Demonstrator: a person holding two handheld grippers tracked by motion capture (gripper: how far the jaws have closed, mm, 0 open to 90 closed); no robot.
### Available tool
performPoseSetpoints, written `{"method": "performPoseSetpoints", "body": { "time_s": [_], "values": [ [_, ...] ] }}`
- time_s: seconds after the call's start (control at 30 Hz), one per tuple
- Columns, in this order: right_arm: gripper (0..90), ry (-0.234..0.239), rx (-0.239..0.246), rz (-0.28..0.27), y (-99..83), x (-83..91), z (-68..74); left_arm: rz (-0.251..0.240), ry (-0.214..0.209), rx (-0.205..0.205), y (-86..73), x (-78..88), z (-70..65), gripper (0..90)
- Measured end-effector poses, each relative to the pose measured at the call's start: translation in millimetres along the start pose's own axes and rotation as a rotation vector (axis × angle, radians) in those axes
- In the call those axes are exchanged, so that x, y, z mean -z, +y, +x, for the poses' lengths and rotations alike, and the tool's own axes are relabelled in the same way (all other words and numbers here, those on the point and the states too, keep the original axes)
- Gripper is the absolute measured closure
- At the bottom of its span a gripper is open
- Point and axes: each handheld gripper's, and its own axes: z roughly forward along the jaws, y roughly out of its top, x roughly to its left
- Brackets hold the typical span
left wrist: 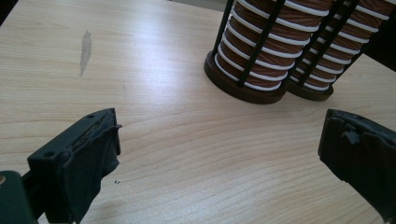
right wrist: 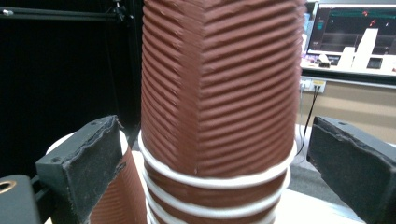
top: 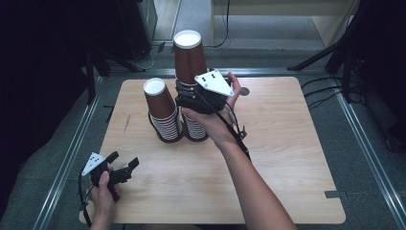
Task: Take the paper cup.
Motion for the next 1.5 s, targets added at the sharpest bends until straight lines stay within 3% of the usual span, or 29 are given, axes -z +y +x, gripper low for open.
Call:
{"method": "performPoseSetpoints", "body": {
  "time_s": [0.6, 1.13, 1.33, 1.5],
  "values": [
    [7.1, -0.085, 0.003, -0.012, 6.9, -24.2, 8.0, 0.005, -0.011, 0.002, 0.2, -0.7, 0.4, 0.0],
    [7.8, -0.082, -0.016, 0.000, 9.9, -28.2, 6.2, 0.005, -0.013, 0.001, 0.4, -0.8, 0.5, 0.0],
    [6.2, -0.081, -0.060, 0.018, 11.2, -37.3, 5.8, 0.005, -0.016, 0.004, 0.3, -0.6, 0.7, 0.0],
    [8.1, -0.085, -0.059, 0.018, 12.3, -38.2, 5.9, 0.002, -0.017, 0.008, 0.4, -0.6, 1.1, 0.0]
  ]
}}
